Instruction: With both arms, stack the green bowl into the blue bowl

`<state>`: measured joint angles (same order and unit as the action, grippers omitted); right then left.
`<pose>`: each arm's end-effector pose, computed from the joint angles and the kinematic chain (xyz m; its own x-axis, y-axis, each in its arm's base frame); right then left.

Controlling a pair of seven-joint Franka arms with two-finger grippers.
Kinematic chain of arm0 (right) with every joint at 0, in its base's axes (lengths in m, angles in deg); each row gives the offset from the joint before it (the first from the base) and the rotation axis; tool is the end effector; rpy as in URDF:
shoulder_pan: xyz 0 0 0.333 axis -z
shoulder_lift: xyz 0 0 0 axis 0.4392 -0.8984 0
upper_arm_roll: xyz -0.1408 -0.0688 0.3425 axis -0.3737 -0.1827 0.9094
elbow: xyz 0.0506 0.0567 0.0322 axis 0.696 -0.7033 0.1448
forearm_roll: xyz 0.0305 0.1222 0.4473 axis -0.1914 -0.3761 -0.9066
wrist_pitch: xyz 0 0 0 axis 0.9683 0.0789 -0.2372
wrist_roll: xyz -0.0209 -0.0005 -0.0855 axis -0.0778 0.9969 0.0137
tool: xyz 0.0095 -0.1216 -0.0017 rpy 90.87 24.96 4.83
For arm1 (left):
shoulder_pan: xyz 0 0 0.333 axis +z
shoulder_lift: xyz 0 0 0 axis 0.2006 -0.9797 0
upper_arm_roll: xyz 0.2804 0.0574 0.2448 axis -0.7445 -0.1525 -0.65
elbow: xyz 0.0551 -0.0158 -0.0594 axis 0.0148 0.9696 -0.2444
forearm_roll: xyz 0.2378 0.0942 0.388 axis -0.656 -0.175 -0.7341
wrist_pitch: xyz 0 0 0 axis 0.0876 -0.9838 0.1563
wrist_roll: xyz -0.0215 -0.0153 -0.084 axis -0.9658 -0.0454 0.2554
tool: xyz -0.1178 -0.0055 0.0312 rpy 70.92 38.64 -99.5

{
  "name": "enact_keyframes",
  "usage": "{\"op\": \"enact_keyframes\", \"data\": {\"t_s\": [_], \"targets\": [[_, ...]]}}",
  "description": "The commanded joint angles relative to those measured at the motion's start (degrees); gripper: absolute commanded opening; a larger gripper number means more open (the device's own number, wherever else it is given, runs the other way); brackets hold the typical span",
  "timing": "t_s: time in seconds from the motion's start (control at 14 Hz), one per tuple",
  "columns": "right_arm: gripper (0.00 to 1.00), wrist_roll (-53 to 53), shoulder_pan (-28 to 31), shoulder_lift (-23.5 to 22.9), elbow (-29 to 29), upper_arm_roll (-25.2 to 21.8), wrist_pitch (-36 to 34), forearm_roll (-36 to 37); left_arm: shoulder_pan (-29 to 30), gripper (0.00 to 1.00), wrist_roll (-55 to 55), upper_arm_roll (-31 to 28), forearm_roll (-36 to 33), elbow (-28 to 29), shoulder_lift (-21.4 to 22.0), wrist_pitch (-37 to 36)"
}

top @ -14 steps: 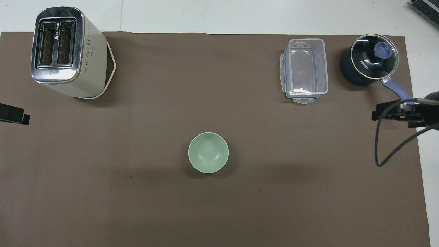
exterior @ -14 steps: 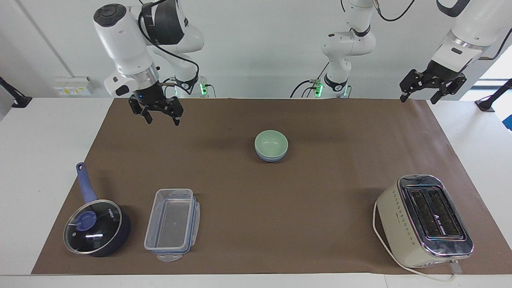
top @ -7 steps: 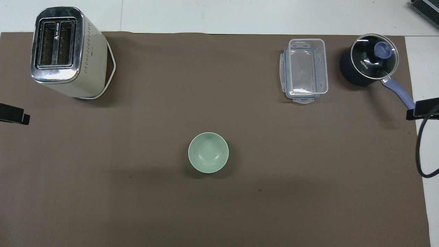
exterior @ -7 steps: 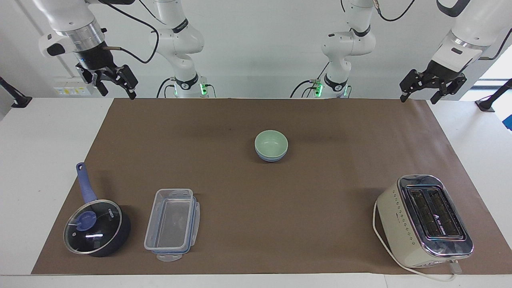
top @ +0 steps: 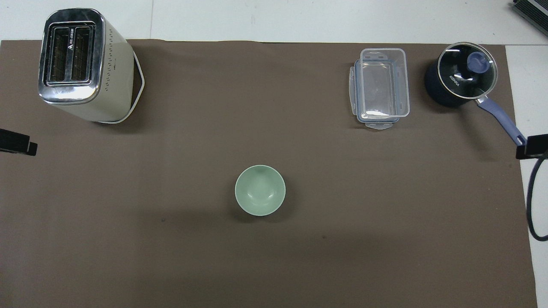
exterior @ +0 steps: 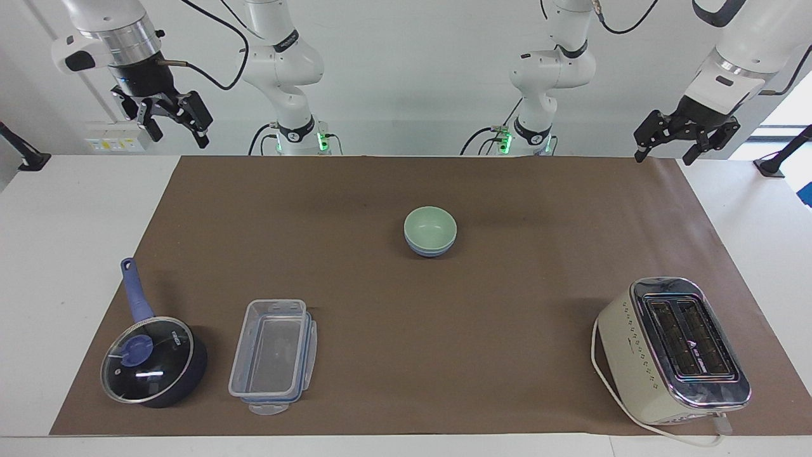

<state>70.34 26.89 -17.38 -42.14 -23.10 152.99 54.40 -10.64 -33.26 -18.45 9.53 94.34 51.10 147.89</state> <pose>0.5687 -0.0381 0.7469 0.9767 -0.2079 0.0527 -0.2076 -0.9781 -0.0115 0.6079 0.0026 0.7063 0.9931 -0.1173 -0.0081 -0.1169 -0.9926 0.0313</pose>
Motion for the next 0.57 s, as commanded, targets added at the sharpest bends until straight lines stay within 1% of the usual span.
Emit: {"op": "enact_keyframes", "data": {"t_s": [0.0, 0.5], "targets": [[1.00, 1.0, -0.4, 0.6, -1.5, 0.3, -0.7, 0.5, -0.3, 1.00, 0.0, 0.2, -0.9, -0.6, -0.1, -1.0], [1.00, 3.9, -0.5, 1.3, -3.1, 0.3, -2.0, 1.4, -0.6, 1.00, -0.2, 0.3, -0.9, -0.6, -0.1, -0.7]]}}
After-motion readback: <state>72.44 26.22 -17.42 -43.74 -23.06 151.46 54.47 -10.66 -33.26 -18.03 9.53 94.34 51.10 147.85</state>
